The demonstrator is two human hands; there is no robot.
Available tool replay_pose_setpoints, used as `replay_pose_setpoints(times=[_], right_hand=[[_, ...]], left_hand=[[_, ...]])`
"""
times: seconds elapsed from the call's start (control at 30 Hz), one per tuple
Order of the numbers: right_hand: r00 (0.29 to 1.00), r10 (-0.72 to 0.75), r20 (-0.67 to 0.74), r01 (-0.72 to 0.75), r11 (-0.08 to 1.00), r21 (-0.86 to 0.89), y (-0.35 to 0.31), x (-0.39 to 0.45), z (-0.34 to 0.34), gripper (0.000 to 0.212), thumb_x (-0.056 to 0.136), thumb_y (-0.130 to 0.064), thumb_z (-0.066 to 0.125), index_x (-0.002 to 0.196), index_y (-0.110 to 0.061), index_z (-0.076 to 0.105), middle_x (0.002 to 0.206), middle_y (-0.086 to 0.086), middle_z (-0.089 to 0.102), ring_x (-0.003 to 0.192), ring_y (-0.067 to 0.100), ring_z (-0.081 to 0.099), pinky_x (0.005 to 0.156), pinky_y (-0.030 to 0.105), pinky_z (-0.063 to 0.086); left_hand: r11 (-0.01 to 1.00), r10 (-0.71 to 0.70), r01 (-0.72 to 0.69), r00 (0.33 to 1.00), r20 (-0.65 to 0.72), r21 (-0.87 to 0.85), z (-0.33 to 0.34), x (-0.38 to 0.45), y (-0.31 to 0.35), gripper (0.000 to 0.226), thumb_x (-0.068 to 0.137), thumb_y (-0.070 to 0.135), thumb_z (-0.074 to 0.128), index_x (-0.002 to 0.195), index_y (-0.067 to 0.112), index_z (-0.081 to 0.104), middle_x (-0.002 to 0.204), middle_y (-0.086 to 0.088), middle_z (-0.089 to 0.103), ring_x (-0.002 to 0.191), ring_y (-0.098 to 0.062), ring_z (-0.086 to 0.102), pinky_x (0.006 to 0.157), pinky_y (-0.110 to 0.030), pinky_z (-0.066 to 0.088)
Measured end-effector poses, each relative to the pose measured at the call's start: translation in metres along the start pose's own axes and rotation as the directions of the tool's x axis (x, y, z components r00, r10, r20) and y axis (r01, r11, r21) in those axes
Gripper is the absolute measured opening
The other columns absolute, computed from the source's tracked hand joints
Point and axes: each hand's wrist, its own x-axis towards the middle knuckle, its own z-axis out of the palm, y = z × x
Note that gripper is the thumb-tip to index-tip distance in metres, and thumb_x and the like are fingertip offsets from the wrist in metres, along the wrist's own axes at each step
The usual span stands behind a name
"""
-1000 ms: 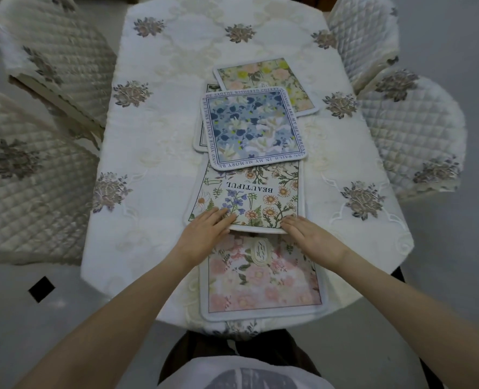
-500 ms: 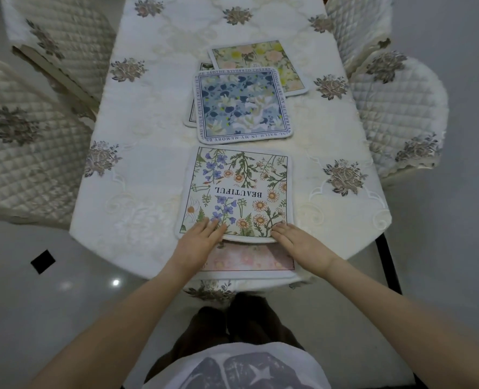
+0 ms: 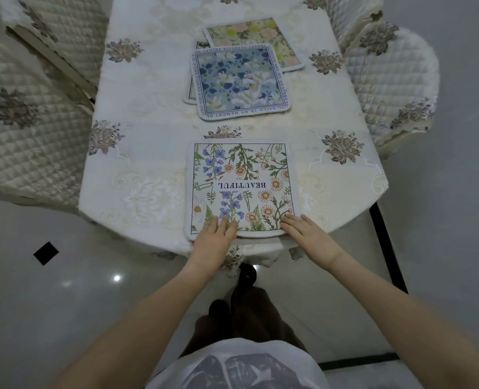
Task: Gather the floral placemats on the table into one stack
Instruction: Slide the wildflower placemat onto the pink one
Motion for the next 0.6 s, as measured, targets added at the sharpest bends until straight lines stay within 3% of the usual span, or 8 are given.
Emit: replay_pose_setpoints(times=[0.2,0.3,0.37,0.47,0.53,0.6], right_hand=[[0.995,0.089,0.032,-0.09,0.996,0.017,-0.008,-0.006,0.008,0.067,0.088,0.003,0.051,0.146,-0.012,0.021,0.158,0.006,0.017,0.147,0.02,0.009,0.12,0.038,0.005],[0.993,0.112,-0.031,-0.11,0.992,0.057,-0.013,-0.003,0.009,0.048,0.093,-0.008,0.049,0.14,-0.008,0.036,0.153,0.009,0.032,0.144,0.024,0.022,0.118,0.042,0.015],[0.984,0.143,-0.104,-0.13,0.984,0.125,-0.017,0.0,0.006,0.035,0.097,-0.013,0.047,0.131,-0.005,0.047,0.143,0.013,0.045,0.136,0.029,0.037,0.114,0.044,0.026],[0.92,0.32,-0.228,-0.235,0.913,0.332,-0.02,0.014,-0.002,0.03,0.093,-0.002,0.048,0.122,0.003,0.053,0.131,0.021,0.054,0.12,0.038,0.05,0.105,0.045,0.039],[0.853,0.485,-0.193,-0.362,0.815,0.453,-0.018,0.026,-0.009,0.034,0.095,-0.002,0.043,0.128,0.004,0.048,0.134,0.022,0.05,0.125,0.037,0.045,0.108,0.044,0.037],[0.801,0.577,-0.16,-0.446,0.752,0.485,-0.013,0.039,-0.014,0.034,0.095,-0.007,0.042,0.128,0.001,0.046,0.132,0.021,0.05,0.12,0.037,0.045,0.101,0.043,0.04]], left_hand=[[0.996,0.023,-0.021,0.999,-0.024,0.088,0.01,-0.013,0.007,0.071,0.091,0.003,0.042,0.146,0.006,-0.003,0.155,-0.024,0.007,0.142,-0.045,0.007,0.118,-0.048,0.009],[0.999,0.041,-0.039,0.998,-0.05,0.027,0.007,-0.015,0.003,0.062,0.096,0.012,0.039,0.147,0.012,0.004,0.157,-0.018,0.008,0.144,-0.038,0.008,0.118,-0.046,0.011],[0.995,0.029,-0.042,0.989,-0.144,-0.089,0.003,-0.015,-0.004,0.048,0.099,0.026,0.033,0.145,0.016,0.021,0.154,-0.013,0.025,0.142,-0.033,0.021,0.116,-0.045,0.018],[0.943,-0.209,0.119,0.939,-0.274,-0.312,-0.005,-0.009,-0.024,0.044,0.096,0.028,0.039,0.136,0.01,0.036,0.143,-0.015,0.042,0.133,-0.031,0.035,0.111,-0.044,0.032],[0.836,-0.42,0.268,0.874,-0.244,-0.479,-0.012,0.0,-0.036,0.045,0.09,0.027,0.048,0.129,0.006,0.038,0.136,-0.018,0.043,0.125,-0.032,0.038,0.106,-0.045,0.037],[0.737,-0.546,0.377,0.822,-0.164,-0.561,-0.019,0.012,-0.043,0.048,0.085,0.025,0.055,0.125,0.004,0.037,0.13,-0.022,0.041,0.118,-0.036,0.035,0.1,-0.047,0.037]])
